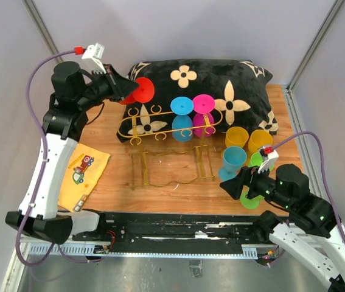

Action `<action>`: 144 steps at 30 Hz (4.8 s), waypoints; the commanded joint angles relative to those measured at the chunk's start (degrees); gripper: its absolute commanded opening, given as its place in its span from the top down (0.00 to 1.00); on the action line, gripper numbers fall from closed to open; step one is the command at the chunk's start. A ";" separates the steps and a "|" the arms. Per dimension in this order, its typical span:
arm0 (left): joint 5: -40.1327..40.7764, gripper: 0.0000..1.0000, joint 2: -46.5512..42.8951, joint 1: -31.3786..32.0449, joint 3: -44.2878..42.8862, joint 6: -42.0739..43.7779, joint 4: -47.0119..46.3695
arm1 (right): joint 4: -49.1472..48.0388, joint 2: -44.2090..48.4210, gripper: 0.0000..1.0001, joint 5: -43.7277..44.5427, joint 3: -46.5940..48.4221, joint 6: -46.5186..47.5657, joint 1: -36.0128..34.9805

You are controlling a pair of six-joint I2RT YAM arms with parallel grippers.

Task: Take the wine glass off the wine glass rack
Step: Pick up the wine glass from the wine rack, then place the wine glass at the center of the board.

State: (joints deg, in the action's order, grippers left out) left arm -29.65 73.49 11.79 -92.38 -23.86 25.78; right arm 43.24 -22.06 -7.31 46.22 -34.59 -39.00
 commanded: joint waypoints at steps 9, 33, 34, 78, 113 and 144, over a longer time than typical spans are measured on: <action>31.46 0.99 -14.03 -0.38 6.07 4.81 -2.65 | -0.68 0.04 0.12 0.76 0.66 -0.39 -1.35; 37.28 0.99 -35.03 -0.37 20.68 -3.30 23.63 | -8.34 -4.76 0.12 -1.21 -0.25 0.41 -1.38; 36.18 0.99 -35.69 -0.42 21.31 -3.83 24.64 | -8.78 -4.80 0.12 -1.03 -0.06 0.28 -1.38; -19.72 0.99 -48.45 2.28 55.17 -22.98 4.30 | -26.57 -11.94 0.17 -16.99 -1.25 -4.13 -1.37; 7.87 0.99 -32.85 42.38 42.88 -21.24 -13.25 | -23.51 -8.48 0.17 -18.97 0.52 -5.59 -1.42; 13.66 0.99 -20.45 48.99 40.51 -18.20 -28.04 | -32.31 -9.79 0.69 -30.55 0.14 -10.19 -1.41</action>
State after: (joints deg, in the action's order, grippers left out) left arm -16.16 52.80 59.70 -52.84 -41.47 2.74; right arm 14.68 -32.49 -37.93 45.58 -43.57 -39.00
